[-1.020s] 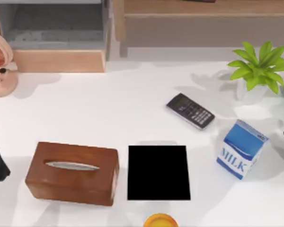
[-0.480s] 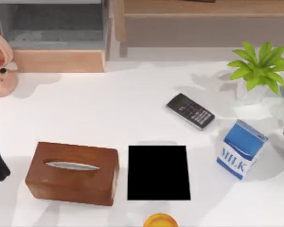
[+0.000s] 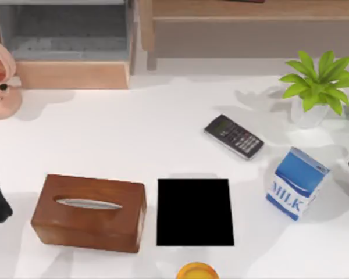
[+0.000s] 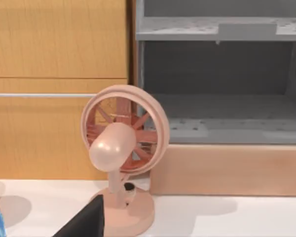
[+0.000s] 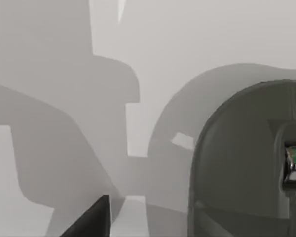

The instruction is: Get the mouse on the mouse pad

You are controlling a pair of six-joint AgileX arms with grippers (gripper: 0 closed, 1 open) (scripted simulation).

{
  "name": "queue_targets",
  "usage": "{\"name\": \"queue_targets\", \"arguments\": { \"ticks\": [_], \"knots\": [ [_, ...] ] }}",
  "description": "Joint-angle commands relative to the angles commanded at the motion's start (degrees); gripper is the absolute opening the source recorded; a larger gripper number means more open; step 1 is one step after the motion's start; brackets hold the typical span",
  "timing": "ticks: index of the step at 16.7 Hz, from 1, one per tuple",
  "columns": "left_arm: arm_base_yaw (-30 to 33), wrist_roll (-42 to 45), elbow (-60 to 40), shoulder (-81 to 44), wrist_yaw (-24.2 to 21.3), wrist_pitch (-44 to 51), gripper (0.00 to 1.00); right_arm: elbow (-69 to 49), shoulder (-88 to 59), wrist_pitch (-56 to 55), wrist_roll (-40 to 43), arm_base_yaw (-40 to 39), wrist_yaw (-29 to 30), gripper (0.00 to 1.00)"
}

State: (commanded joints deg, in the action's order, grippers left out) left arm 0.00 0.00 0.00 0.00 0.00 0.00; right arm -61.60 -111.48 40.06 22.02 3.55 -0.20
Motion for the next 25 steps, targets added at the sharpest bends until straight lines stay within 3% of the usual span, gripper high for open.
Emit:
{"name": "queue_targets", "arguments": {
  "ticks": [8, 17, 25],
  "knots": [
    [0.0, 0.0, 0.0, 0.0, 0.0, 0.0, 1.0, -1.8, 3.8, 4.5, 0.1, 0.5, -0.2, 0.0],
    [0.0, 0.0, 0.0, 0.0, 0.0, 0.0, 1.0, -14.4, 10.7, 24.0, 0.4, 0.2, -0.3, 0.0],
    [0.0, 0.0, 0.0, 0.0, 0.0, 0.0, 1.0, -18.1, 10.1, 24.9, -2.7, -1.1, -1.0, 0.0]
  ]
}}
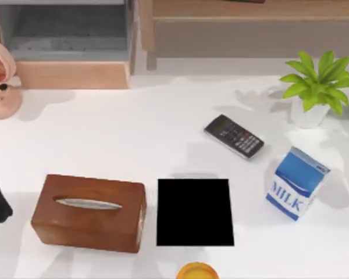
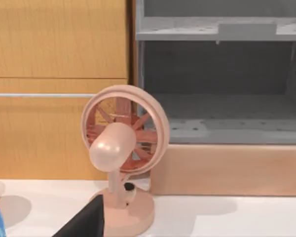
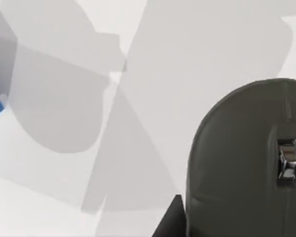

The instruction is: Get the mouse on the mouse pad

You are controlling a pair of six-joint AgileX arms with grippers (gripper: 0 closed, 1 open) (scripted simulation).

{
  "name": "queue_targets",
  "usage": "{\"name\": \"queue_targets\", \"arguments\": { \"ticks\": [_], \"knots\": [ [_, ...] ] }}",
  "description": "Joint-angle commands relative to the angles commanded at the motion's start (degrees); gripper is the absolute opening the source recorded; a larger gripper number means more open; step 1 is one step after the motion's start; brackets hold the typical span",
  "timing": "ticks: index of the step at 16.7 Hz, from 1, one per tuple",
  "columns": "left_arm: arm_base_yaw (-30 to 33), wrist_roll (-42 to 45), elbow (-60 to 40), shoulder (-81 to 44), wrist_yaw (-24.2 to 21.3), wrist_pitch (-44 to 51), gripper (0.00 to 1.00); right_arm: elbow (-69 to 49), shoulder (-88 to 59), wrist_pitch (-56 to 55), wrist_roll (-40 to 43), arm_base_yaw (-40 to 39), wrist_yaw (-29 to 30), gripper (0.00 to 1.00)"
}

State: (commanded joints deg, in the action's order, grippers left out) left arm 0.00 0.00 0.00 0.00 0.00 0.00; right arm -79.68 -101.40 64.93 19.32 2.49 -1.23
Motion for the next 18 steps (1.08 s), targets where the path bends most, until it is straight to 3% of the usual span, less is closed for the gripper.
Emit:
{"name": "queue_targets", "arguments": {
  "ticks": [4, 10, 14, 18],
  "knots": [
    [0.0, 0.0, 0.0, 0.0, 0.0, 0.0, 1.0, -8.8, -2.3, 1.4, -11.1, -6.3, -2.3, 0.0],
    [0.0, 0.0, 0.0, 0.0, 0.0, 0.0, 1.0, -19.3, -9.4, 2.4, -39.6, -23.6, -4.7, 0.0],
    [0.0, 0.0, 0.0, 0.0, 0.0, 0.0, 1.0, -20.4, -15.3, 1.1, -57.7, -39.1, -2.3, 0.0],
    [0.0, 0.0, 0.0, 0.0, 0.0, 0.0, 1.0, -18.0, -18.8, 0.2, -66.6, -47.9, 1.2, 0.0]
  ]
}}
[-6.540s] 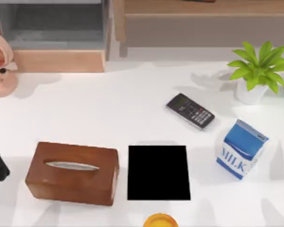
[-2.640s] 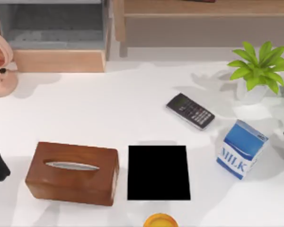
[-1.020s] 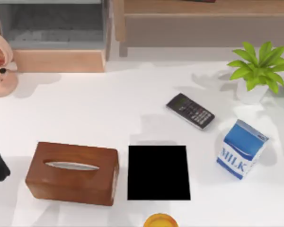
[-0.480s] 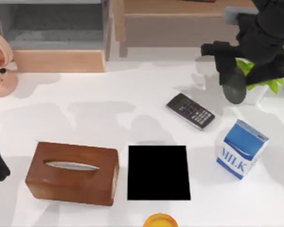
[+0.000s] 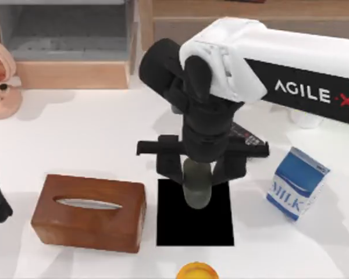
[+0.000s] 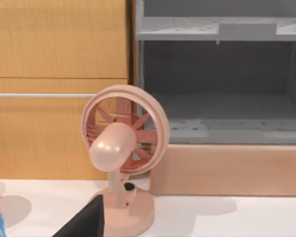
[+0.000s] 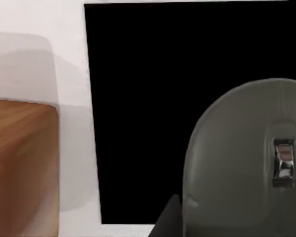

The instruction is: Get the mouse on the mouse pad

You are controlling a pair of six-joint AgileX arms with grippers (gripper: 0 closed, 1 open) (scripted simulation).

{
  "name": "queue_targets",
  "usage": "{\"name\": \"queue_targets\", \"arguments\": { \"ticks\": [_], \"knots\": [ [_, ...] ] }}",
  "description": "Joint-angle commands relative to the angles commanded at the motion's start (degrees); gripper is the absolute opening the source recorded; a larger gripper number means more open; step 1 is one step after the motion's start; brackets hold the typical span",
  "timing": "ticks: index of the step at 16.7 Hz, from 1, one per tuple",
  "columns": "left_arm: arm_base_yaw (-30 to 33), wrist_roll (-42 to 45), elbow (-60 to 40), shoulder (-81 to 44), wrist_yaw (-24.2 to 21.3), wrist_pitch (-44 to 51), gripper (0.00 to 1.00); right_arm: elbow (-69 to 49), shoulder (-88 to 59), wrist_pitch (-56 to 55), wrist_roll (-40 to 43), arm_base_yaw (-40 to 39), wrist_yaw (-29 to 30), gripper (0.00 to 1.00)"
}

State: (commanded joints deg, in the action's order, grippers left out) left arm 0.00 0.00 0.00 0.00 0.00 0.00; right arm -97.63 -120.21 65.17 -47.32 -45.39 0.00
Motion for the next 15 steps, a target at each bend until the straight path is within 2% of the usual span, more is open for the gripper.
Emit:
{"name": "queue_targets", "arguments": {
  "ticks": [7, 15],
  "knots": [
    [0.0, 0.0, 0.0, 0.0, 0.0, 0.0, 1.0, 0.7, 0.1, -0.2, -0.8, -0.7, 0.5, 0.0],
    [0.0, 0.0, 0.0, 0.0, 0.0, 0.0, 1.0, 2.8, 2.4, -2.5, 2.2, -0.2, 2.2, 0.0]
  ]
}}
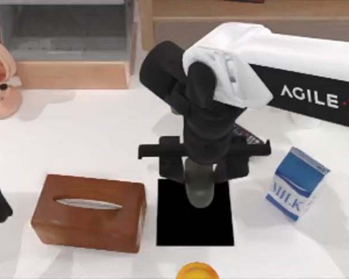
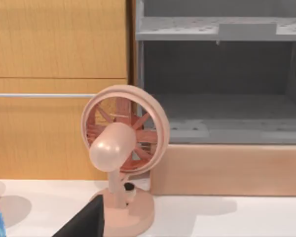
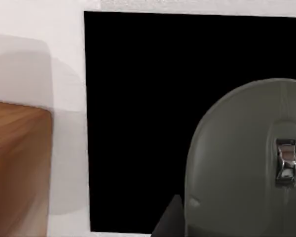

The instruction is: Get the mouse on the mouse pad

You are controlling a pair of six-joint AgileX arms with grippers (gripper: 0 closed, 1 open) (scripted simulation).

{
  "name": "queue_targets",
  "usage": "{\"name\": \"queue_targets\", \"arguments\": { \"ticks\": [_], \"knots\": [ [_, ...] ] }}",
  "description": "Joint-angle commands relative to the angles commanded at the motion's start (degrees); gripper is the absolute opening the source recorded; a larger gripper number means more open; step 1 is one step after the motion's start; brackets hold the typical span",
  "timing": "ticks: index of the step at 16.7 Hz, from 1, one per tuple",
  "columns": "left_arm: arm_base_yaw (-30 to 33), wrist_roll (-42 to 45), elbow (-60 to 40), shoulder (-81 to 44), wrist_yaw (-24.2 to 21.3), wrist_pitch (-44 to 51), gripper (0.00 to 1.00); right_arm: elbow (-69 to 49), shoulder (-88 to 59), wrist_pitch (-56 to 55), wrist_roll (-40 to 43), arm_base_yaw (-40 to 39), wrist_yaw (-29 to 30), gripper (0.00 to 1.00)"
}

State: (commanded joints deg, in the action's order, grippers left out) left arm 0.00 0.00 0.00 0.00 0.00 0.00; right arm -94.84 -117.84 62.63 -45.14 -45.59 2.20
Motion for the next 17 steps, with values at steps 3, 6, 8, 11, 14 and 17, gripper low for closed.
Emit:
{"name": "queue_targets", "arguments": {
  "ticks": [3, 6, 8, 11, 14, 17],
  "knots": [
    [0.0, 0.0, 0.0, 0.0, 0.0, 0.0, 1.0, 1.9, -0.6, -0.8, 0.3, 0.5, -0.1, 0.0],
    [0.0, 0.0, 0.0, 0.0, 0.0, 0.0, 1.0, 3.4, -2.1, -2.1, -0.5, 0.6, -0.5, 0.0],
    [0.0, 0.0, 0.0, 0.0, 0.0, 0.0, 1.0, 3.8, -3.2, -3.5, -1.5, 0.3, -0.9, 0.0],
    [0.0, 0.0, 0.0, 0.0, 0.0, 0.0, 1.0, 3.8, -4.8, -5.9, -2.8, -0.5, -1.5, 0.0],
    [0.0, 0.0, 0.0, 0.0, 0.0, 0.0, 1.0, 4.1, -5.4, -6.6, -3.1, -0.7, -1.6, 0.0],
    [0.0, 0.0, 0.0, 0.0, 0.0, 0.0, 1.0, 4.1, -5.4, -6.6, -3.1, -0.7, -1.6, 0.08]
  ]
}}
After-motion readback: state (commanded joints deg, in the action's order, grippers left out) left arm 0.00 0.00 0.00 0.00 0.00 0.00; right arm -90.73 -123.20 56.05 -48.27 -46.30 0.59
